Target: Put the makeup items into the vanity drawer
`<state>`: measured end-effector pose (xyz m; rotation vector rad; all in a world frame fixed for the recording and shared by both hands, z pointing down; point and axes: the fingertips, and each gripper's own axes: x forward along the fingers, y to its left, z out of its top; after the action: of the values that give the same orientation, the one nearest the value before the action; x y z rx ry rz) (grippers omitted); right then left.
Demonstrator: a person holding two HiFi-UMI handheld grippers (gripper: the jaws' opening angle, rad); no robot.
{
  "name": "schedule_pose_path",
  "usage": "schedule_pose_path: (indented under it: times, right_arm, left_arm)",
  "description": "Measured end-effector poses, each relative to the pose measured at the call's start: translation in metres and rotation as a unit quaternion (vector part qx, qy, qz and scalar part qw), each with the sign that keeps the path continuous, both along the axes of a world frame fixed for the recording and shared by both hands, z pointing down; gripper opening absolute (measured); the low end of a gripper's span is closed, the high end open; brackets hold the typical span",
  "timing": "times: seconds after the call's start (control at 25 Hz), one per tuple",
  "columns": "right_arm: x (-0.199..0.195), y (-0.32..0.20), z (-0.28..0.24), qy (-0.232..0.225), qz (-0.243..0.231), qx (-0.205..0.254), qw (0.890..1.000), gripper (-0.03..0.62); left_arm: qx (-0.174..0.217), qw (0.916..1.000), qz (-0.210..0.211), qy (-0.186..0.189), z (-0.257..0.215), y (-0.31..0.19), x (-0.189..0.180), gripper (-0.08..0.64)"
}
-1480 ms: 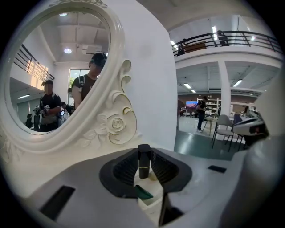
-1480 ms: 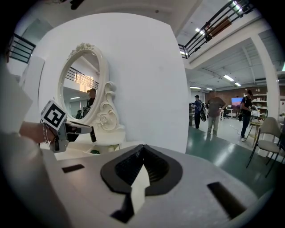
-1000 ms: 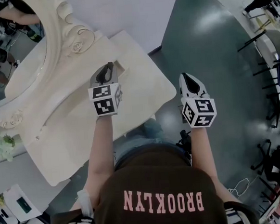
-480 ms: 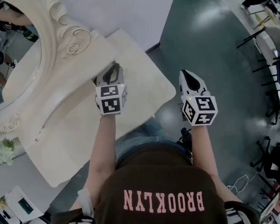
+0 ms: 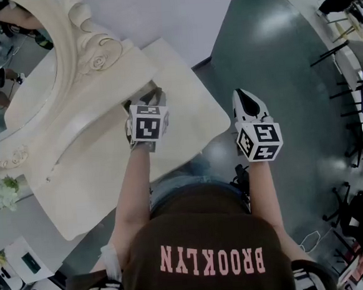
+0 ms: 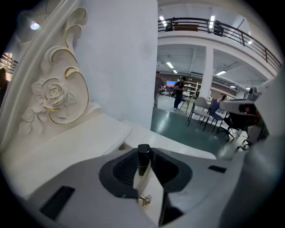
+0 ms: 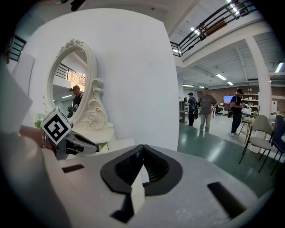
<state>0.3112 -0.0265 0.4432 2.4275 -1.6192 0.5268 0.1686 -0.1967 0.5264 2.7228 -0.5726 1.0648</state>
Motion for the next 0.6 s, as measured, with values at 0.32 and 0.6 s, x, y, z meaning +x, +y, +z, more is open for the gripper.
schedule_pose_path:
  times: [0.32, 0.6]
  right_arm:
    - [-0.004, -0.012, -0.006, 0.0, -0.016, 0.009, 1.0, -0.003]
    - [-0.004, -0.022, -0.012, -0.002, -0.022, 0.022, 1.0, -0.003]
  left_arm:
    - [-0.044, 0.9984, 0.019, -0.031, 0.001, 0.006, -0.002, 0.081]
    - [-0.064, 0.9976, 0.018, -0.016, -0.006, 0.007, -0.005, 0.15]
